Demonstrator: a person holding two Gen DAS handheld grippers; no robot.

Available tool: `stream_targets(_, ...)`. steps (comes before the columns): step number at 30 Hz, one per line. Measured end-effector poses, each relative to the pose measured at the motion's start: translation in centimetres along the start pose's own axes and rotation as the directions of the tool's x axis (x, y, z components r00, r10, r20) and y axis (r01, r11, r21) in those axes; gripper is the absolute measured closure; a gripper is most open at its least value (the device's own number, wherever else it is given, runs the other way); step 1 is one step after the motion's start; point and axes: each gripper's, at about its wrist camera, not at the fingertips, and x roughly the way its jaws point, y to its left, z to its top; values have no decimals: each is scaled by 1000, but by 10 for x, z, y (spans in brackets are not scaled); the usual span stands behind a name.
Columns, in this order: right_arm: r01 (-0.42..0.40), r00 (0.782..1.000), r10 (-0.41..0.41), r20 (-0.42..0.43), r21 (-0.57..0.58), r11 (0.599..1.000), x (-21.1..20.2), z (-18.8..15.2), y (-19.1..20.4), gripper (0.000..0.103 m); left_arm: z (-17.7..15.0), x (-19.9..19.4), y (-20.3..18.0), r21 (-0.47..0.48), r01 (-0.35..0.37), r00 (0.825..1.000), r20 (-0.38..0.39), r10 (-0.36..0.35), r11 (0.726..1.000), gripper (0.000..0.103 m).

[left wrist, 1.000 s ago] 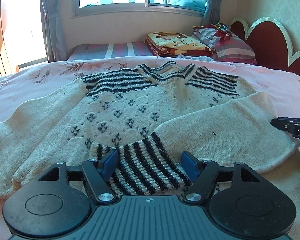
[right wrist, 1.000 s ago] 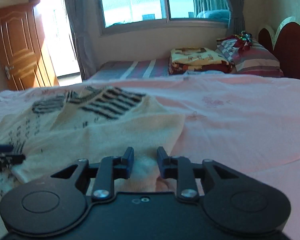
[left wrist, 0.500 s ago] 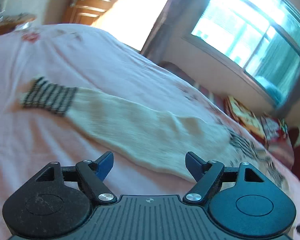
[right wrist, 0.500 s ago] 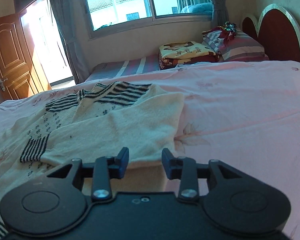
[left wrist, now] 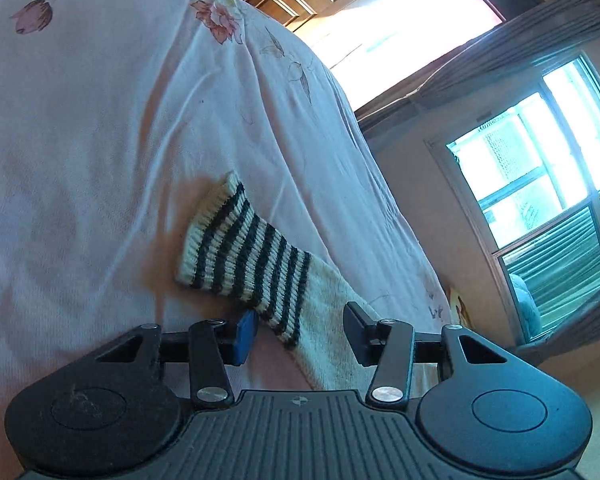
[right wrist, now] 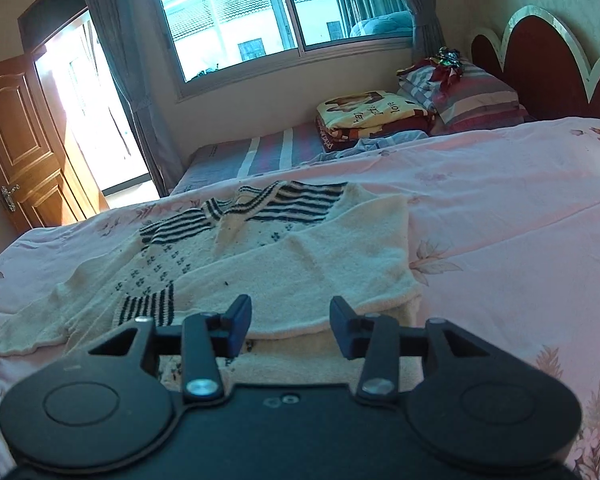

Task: Fold small clothes
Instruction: 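Grasp the other sleeve's striped cuff with the left tool and lift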

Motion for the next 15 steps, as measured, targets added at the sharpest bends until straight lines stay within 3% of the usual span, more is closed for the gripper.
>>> stream_targets(4,3,1000,-3,-2,18,1000,0,-3,0,58,4,3,-25,155,-95,995,5,95,983,89)
stream_targets(6,8,1000,-8,-5,34,999,-2,-5,-3,58,0,-3,-57,277,-23,1000,22,17,961,90)
stream_targets(7,16,1000,-16,-7,36,999,-3,-6,-4,58,-8,-9,-79,360,28,999,16,-37,933,90)
stream_targets(10,40,999,-40,-10,39,998,-5,-8,-6,58,-56,-6,-154,564,159,987,-84,-136,810,90)
stream_targets(13,34,999,-34,-7,50,998,-6,-8,-9,58,-114,6,-214,666,253,967,-178,-180,701,90)
stream_targets(15,34,999,-34,-6,63,997,-8,-7,-12,58,-149,16,-243,691,309,951,-245,-190,654,90)
